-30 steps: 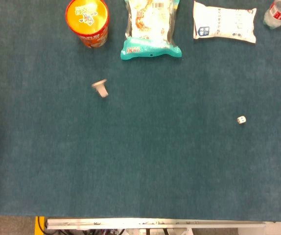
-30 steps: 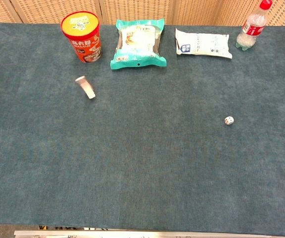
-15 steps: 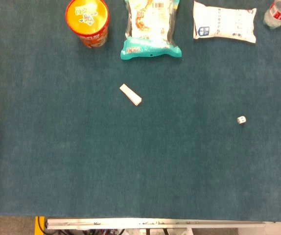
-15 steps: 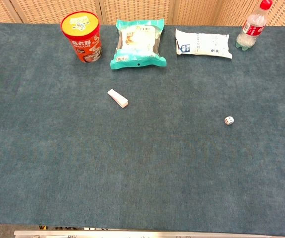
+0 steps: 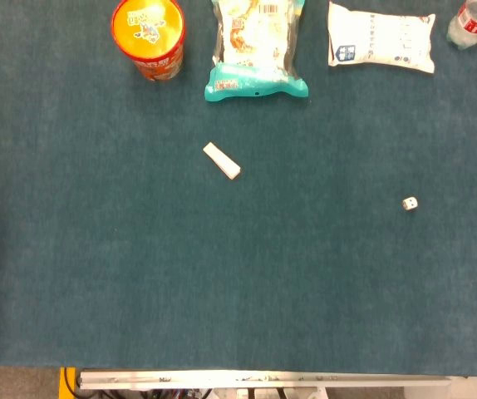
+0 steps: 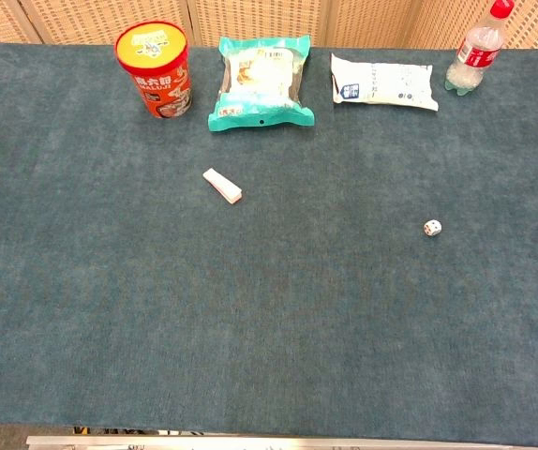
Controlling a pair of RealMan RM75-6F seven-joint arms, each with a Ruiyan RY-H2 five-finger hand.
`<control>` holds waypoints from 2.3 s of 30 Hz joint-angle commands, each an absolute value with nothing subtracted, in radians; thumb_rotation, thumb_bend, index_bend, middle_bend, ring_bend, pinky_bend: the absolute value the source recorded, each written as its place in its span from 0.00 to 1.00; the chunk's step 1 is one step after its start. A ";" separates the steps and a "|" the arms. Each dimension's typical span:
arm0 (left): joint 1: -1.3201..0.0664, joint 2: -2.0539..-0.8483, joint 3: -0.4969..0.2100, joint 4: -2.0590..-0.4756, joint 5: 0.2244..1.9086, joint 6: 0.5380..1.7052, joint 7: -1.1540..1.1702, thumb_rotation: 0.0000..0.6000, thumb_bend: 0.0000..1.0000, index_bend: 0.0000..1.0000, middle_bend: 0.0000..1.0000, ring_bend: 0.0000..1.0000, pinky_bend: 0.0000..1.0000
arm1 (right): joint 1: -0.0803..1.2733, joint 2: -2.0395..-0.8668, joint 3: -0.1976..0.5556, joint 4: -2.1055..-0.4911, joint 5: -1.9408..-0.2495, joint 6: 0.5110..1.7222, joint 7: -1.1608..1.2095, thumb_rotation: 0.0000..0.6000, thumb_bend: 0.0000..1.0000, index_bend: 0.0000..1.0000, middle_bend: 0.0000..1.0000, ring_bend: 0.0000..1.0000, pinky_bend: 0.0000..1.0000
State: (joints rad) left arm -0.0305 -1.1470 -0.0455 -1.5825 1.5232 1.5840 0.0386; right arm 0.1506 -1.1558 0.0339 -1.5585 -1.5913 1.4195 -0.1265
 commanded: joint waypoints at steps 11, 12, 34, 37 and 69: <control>-0.023 -1.151 -0.053 -1.582 1.519 1.601 0.059 1.00 0.30 0.31 0.25 0.12 0.32 | 0.260 -1.087 0.032 -1.689 -1.512 1.189 -0.423 1.00 0.55 0.39 0.74 0.67 0.70; -0.023 -1.154 -0.053 -1.581 1.518 1.602 0.065 1.00 0.30 0.31 0.25 0.12 0.32 | 0.267 -1.086 0.032 -1.691 -1.503 1.174 -0.435 1.00 0.57 0.39 0.75 0.68 0.71; -0.011 -1.147 -0.061 -1.607 1.486 1.601 0.101 1.00 0.30 0.31 0.25 0.12 0.32 | 0.399 -1.187 0.018 -1.654 -1.373 0.960 -0.571 1.00 1.00 0.43 1.00 0.91 0.89; -0.008 -1.141 -0.061 -1.614 1.483 1.602 0.101 1.00 0.30 0.31 0.25 0.12 0.32 | 0.415 -1.209 0.017 -1.643 -1.355 0.941 -0.585 1.00 1.00 0.43 1.00 0.91 0.89; 0.006 -1.120 -0.050 -1.632 1.479 1.593 0.122 1.00 0.30 0.31 0.25 0.12 0.32 | 0.483 -1.303 -0.037 -1.563 -1.326 0.882 -0.554 1.00 1.00 0.43 1.00 0.91 0.89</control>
State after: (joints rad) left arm 0.0056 -1.1202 -0.0494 -1.6318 1.4789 1.5933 0.1218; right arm 0.4827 -1.3030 -0.0364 -1.5636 -1.3260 0.8826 -0.5541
